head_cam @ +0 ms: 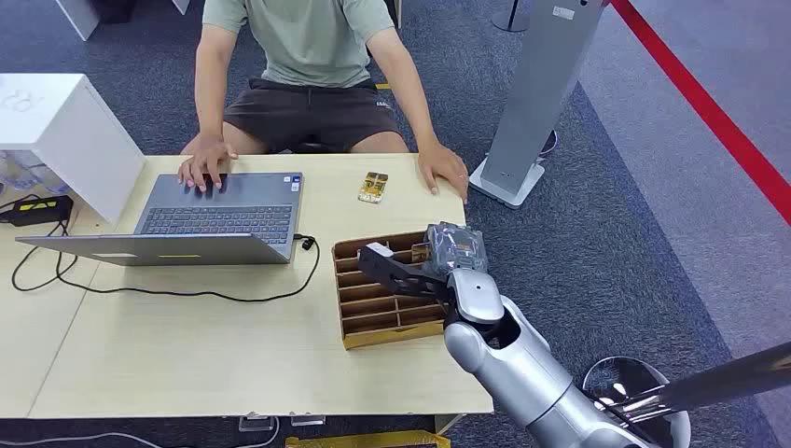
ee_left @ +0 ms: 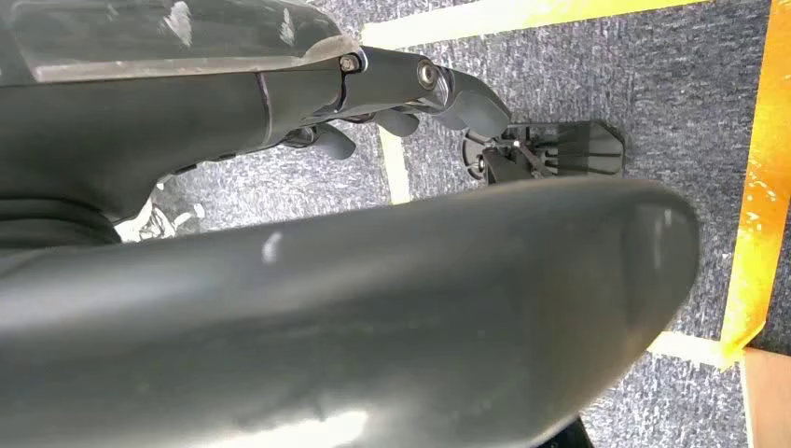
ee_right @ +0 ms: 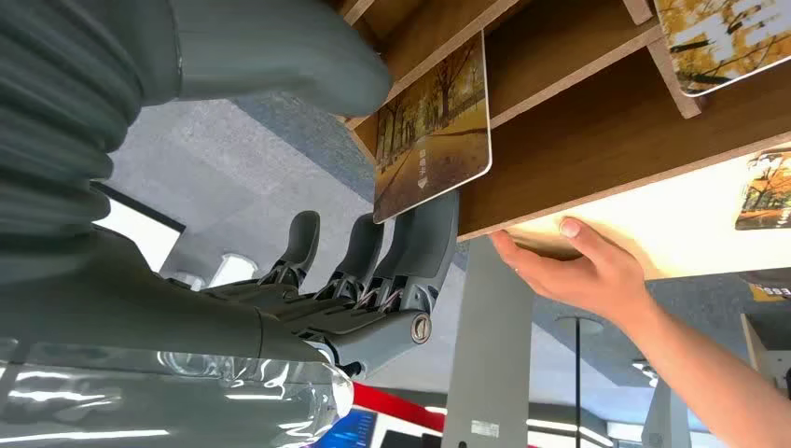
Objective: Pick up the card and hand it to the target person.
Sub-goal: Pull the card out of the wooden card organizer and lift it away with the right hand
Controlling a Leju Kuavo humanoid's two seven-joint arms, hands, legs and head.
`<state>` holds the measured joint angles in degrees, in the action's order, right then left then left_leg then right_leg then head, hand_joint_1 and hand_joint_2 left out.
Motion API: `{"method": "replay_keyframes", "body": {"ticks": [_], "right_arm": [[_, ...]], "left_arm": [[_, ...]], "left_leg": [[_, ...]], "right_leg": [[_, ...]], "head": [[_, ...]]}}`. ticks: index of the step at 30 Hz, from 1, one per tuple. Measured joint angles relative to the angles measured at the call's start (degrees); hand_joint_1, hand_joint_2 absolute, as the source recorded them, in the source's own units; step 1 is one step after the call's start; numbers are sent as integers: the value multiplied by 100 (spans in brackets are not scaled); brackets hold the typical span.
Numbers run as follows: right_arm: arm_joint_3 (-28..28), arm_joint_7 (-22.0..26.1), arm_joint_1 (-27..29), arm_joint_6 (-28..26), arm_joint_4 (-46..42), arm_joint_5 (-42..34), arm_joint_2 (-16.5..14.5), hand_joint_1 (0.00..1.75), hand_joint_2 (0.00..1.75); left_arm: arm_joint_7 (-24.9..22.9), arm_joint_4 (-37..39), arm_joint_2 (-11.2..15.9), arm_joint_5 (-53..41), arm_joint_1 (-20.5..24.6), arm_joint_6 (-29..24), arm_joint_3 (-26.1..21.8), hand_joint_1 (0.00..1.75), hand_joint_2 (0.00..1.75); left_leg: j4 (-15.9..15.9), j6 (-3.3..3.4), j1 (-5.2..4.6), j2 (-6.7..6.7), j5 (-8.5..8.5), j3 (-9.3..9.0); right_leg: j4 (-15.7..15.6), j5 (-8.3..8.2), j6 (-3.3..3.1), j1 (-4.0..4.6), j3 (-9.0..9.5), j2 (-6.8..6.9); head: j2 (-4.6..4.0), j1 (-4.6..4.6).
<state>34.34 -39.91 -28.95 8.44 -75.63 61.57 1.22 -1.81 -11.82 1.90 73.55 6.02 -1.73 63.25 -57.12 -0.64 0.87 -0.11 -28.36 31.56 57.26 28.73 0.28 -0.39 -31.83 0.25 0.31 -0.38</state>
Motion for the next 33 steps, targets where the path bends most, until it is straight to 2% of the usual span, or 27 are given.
{"method": "replay_keyframes", "body": {"ticks": [2,6,13,33], "right_arm": [[0,0,0,0,0,-9,0,96,175],[0,0,0,-1,0,-37,0,138,175],[-7,0,-3,-21,0,-33,0,175,175],[-32,-1,-4,-60,-9,-39,20,175,175]], "left_arm": [[0,0,0,1,0,0,0,0,0],[0,0,0,2,0,0,0,0,0],[0,0,-1,2,0,3,0,0,0],[72,0,-1,-13,-1,52,1,0,0]], "left_leg": [[0,0,0,0,0,0],[0,0,0,0,0,0],[0,0,0,0,0,0],[0,0,0,0,0,1]], "right_leg": [[0,0,0,0,0,0],[0,0,0,0,0,0],[0,0,0,0,0,0],[0,0,0,0,1,0]], "head": [[0,-1],[0,-2],[0,1],[0,1]]}}
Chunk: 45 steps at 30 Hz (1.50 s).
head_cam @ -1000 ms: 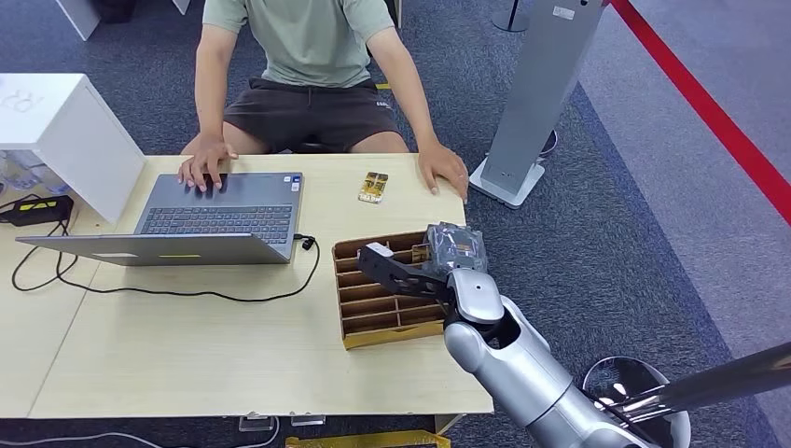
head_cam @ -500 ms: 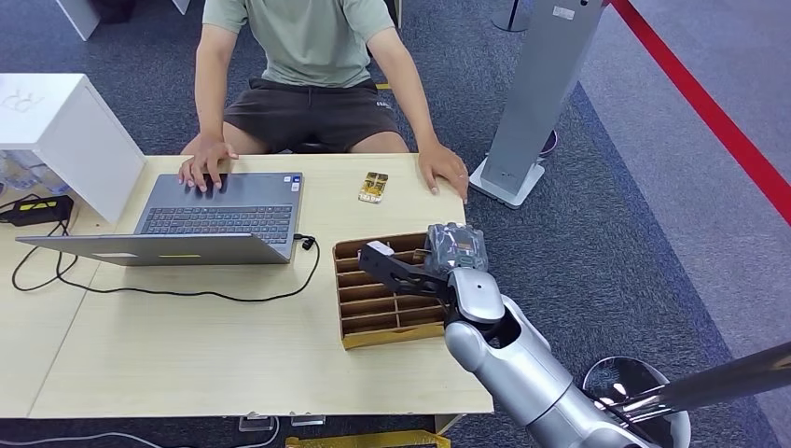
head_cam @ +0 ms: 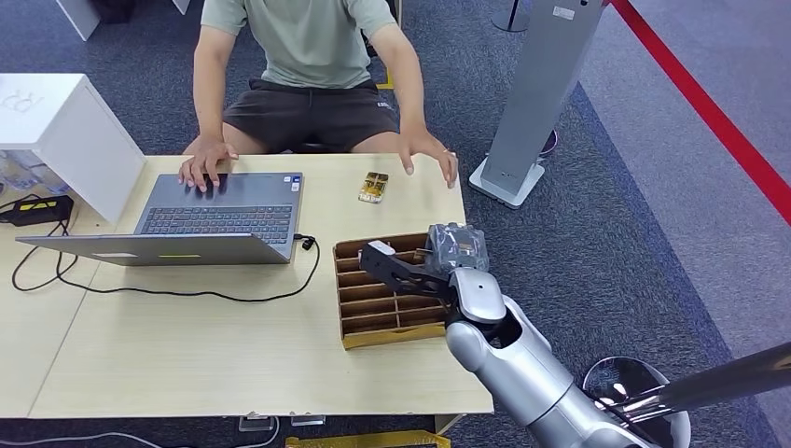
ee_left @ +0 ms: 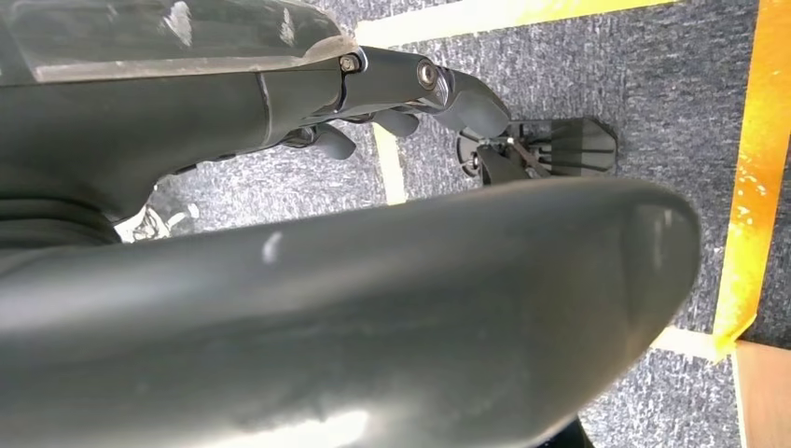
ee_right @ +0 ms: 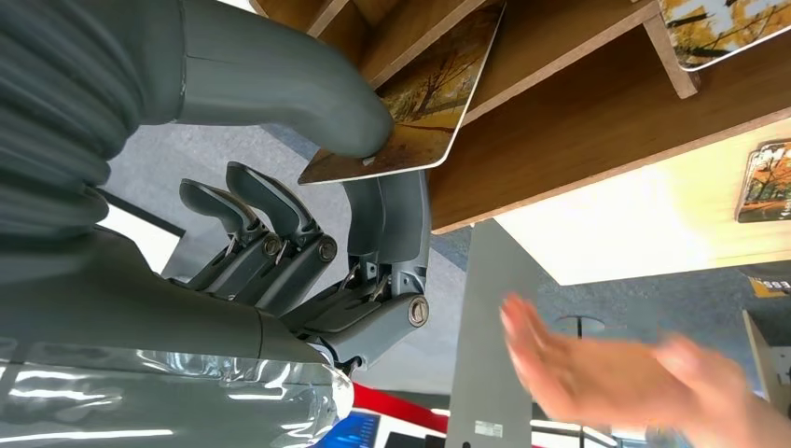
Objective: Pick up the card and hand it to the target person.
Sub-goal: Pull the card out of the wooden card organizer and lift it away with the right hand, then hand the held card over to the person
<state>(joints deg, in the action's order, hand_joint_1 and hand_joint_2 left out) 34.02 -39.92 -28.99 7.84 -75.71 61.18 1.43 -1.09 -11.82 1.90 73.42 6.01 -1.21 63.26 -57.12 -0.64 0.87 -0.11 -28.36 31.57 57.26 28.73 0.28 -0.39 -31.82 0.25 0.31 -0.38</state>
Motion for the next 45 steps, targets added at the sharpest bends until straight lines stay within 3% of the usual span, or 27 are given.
{"method": "replay_keyframes", "body": {"ticks": [5,9,16,29,33,45], "right_arm": [[107,6,-288,-32,-9,-232,-1,175,175],[299,102,-877,-50,7,-708,-70,175,175],[701,1058,-2500,-636,1212,-1587,-515,175,175],[1101,1310,-2950,-931,2870,-1659,-987,175,175],[1167,1343,-2982,-1000,3123,-1644,-1026,0,175],[1222,1447,-3000,-1257,3562,-1660,-1029,0,175]], "left_arm": [[5,0,-1,10,1,1,2,0,0],[5,0,-2,-28,4,9,8,0,0],[-4,0,-36,-36,73,53,48,0,0],[-81,0,-79,59,47,-4,83,0,0],[-26,0,-92,43,43,8,90,0,0],[-19,0,-93,91,32,36,97,0,0]], "left_leg": [[0,0,0,0,0,2],[0,-1,0,-1,2,5],[0,-4,1,-11,8,8],[0,-4,0,-9,7,9],[0,-4,0,-9,7,7],[-1,-4,0,-7,7,5]], "right_leg": [[2,-1,0,0,0,-1],[6,-1,0,0,-2,-2],[12,0,-1,1,-4,11],[9,0,-1,0,-7,8],[9,0,-1,0,-7,8],[9,0,-1,0,-7,7]], "head": [[0,-3],[0,-4],[0,15],[0,-1],[0,6],[0,2]]}}
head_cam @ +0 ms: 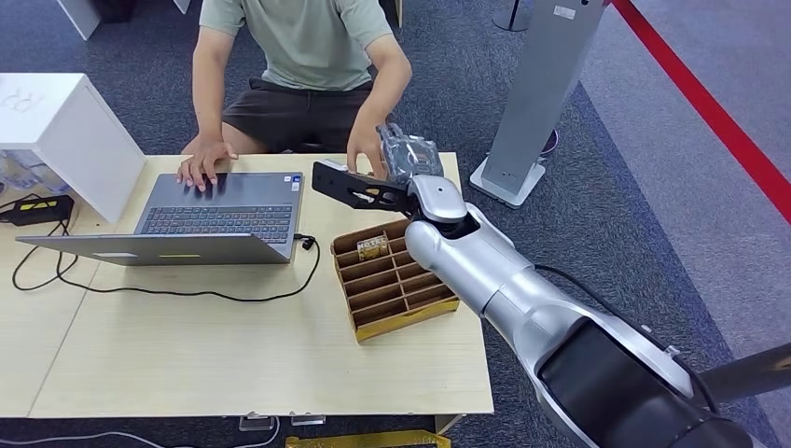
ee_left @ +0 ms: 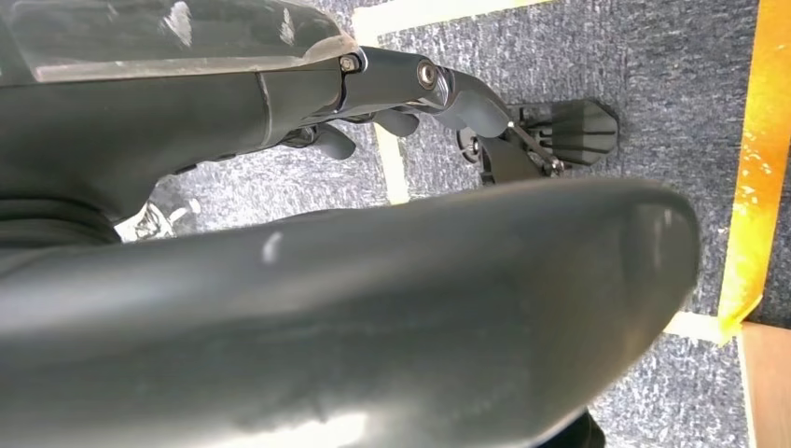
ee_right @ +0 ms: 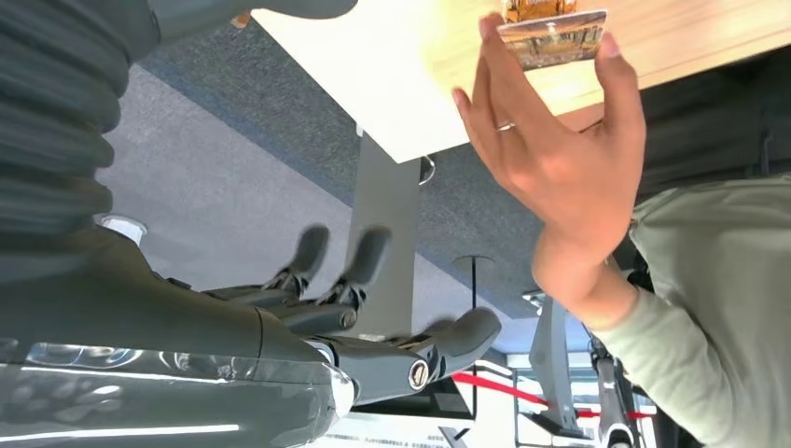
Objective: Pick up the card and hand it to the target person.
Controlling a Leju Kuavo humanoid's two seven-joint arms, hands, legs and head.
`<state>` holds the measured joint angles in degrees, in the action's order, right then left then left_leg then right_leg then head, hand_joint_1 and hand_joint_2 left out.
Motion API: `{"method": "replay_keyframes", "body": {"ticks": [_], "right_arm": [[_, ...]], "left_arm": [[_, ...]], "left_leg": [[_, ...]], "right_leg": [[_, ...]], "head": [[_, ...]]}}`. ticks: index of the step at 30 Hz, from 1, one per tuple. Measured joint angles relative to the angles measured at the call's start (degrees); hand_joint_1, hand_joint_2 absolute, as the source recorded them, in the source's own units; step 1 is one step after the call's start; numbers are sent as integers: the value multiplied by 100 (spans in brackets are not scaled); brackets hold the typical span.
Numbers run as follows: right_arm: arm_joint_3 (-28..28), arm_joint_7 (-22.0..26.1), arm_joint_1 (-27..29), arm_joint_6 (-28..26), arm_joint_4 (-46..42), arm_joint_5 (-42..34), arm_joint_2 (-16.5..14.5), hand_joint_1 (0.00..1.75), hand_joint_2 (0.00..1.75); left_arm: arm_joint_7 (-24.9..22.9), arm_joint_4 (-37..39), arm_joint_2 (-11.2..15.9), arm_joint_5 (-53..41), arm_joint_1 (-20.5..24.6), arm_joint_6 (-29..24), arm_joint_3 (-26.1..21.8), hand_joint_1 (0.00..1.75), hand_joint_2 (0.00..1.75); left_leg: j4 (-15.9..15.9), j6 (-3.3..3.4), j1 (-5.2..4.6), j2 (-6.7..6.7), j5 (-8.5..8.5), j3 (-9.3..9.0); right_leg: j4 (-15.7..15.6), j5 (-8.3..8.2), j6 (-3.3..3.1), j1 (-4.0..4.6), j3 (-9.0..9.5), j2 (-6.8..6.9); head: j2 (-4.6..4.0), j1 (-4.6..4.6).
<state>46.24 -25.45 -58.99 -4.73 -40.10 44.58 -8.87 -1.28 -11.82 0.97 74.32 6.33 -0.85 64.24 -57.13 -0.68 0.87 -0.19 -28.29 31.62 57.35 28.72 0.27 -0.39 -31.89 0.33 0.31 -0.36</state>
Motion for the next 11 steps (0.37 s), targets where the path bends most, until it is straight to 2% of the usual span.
{"method": "replay_keyframes", "body": {"ticks": [6,11], "right_arm": [[-39,-77,-39,-66,-243,-72,172,0,175],[-229,-68,316,-214,-1123,-350,617,0,175]], "left_arm": [[9,2,15,65,-13,-18,0,0,0],[72,2,18,142,-28,-22,-2,0,0]], "left_leg": [[-2,0,0,2,0,-5],[-5,1,0,1,-1,-14]], "right_leg": [[0,0,0,0,0,-1],[-9,0,0,0,7,-2]], "head": [[0,4],[0,-1]]}}
